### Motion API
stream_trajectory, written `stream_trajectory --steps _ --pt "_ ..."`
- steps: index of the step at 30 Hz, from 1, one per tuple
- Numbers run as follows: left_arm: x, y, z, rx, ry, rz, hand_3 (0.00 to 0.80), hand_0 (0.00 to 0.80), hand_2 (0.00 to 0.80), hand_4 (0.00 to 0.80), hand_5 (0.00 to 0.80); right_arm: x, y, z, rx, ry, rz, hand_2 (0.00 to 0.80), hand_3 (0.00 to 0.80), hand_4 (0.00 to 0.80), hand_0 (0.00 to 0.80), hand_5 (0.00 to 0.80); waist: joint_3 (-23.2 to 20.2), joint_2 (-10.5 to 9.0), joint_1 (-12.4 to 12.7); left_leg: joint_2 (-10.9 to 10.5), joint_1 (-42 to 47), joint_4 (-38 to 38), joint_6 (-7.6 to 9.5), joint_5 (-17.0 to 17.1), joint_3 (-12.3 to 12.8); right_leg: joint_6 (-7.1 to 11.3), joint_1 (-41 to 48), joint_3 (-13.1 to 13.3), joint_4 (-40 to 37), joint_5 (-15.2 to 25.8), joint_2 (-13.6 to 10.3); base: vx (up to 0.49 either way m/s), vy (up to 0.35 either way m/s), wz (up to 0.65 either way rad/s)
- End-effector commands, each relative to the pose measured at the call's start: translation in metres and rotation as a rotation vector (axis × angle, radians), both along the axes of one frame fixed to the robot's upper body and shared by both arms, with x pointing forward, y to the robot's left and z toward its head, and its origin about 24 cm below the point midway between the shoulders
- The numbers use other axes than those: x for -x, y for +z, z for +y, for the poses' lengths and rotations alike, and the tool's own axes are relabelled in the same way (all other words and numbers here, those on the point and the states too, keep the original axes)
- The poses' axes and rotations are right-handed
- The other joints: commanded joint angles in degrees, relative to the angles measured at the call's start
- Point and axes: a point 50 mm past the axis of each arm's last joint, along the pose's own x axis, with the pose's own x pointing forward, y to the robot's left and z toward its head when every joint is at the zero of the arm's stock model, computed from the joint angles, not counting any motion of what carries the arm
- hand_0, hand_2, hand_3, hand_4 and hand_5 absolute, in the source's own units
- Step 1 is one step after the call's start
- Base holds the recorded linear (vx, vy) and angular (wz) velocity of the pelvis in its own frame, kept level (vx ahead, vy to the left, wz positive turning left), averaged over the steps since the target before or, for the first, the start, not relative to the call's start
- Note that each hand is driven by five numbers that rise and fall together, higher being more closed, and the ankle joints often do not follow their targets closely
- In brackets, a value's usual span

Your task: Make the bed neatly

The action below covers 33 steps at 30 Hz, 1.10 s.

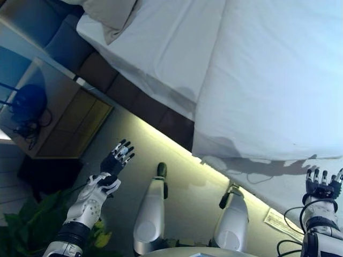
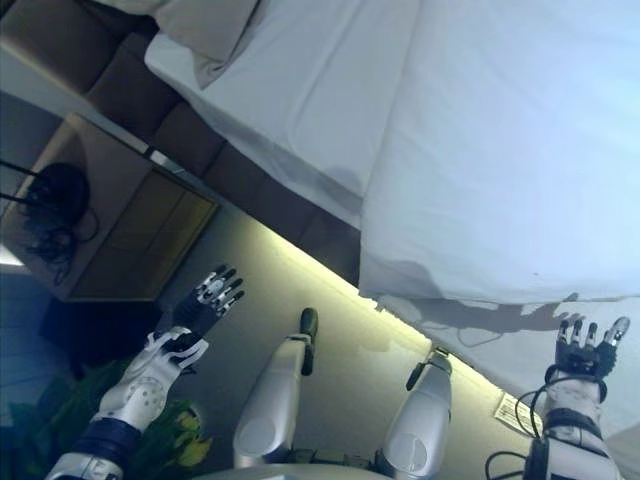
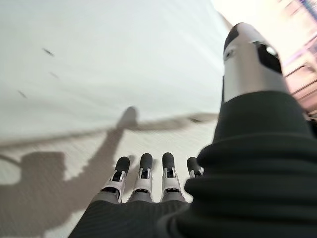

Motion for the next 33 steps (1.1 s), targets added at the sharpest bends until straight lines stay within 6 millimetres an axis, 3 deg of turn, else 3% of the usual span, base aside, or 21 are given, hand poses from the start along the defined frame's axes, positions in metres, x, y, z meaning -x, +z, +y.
stream_trajectory --steps 1,5,8,19,26,33 --pt "-0.002 0.011 0.011 0.021 0.066 -0.061 0.0 0.0 0.0 0.0 0.0 0.003 0.012 -0.009 0.084 -0.032 -0.003 0.0 0.0 0.0 0.0 0.0 -2.85 -0.55 -0.34 6.98 3.23 -9.82 -2.26 7.31 -4.72 3.44 -3.22 4.29 2.38 3.29 -2.6 -0.025 0.117 -0.39" --pt "-0.008 0.014 0.001 0.029 0.033 -0.08 0.0 0.0 0.0 0.0 0.0 0.013 0.011 -0.019 0.065 -0.066 -0.034 0.0 0.0 0.0 0.0 0.0 -2.25 0.43 -0.4 5.89 1.97 -9.08 -2.47 7.35 -3.73 3.44 -4.06 4.63 2.56 3.63 -4.28 -0.012 0.099 -0.08" --pt "-0.013 0.016 -0.002 0.039 0.025 -0.092 0.0 0.0 0.0 0.0 0.0 0.014 0.023 -0.032 0.074 -0.1 -0.028 0.0 0.0 0.0 0.0 0.0 -1.73 1.14 -0.44 5.66 0.84 -8.38 -2.87 7.45 -3.1 3.44 -5.2 4.64 3.12 3.7 -5.37 -0.028 0.074 -0.03" --pt "-0.011 0.017 0.0 0.034 0.043 -0.084 0.0 0.0 0.0 0.0 0.0 0.039 0.037 -0.063 0.032 -0.181 -0.034 0.0 0.0 0.0 0.0 0.0 -0.69 1.71 0.17 5.86 0.62 -8.09 -3.26 7.03 -2.54 3.44 -5.61 4.62 2.81 3.6 -5.69 0.026 0.005 -0.01" --pt "-0.014 0.026 0.009 0.009 0.039 -0.125 0.0 0.0 0.0 0.0 0.0 0.037 0.069 -0.08 0.036 -0.15 -0.142 0.0 0.0 0.0 0.0 0.0 0.51 2.3 0.86 5.76 -1.27 -9.34 -3.41 8.53 -3.02 3.44 -7.3 4.26 2.57 3.65 -5.15 -0.008 -0.081 0.0" --pt "-0.02 0.043 0.009 0.026 0.016 -0.172 0.0 0.0 0.0 0.0 0.0 0.026 0.09 -0.084 0.087 -0.081 -0.204 0.0 0.0 0.0 0.0 0.0 1.81 3.64 1.98 5.62 -2.77 -12.41 -3.36 10.99 -3.03 3.44 -9.5 3.13 2.46 4.02 -4.94 -0.022 -0.081 0.04"
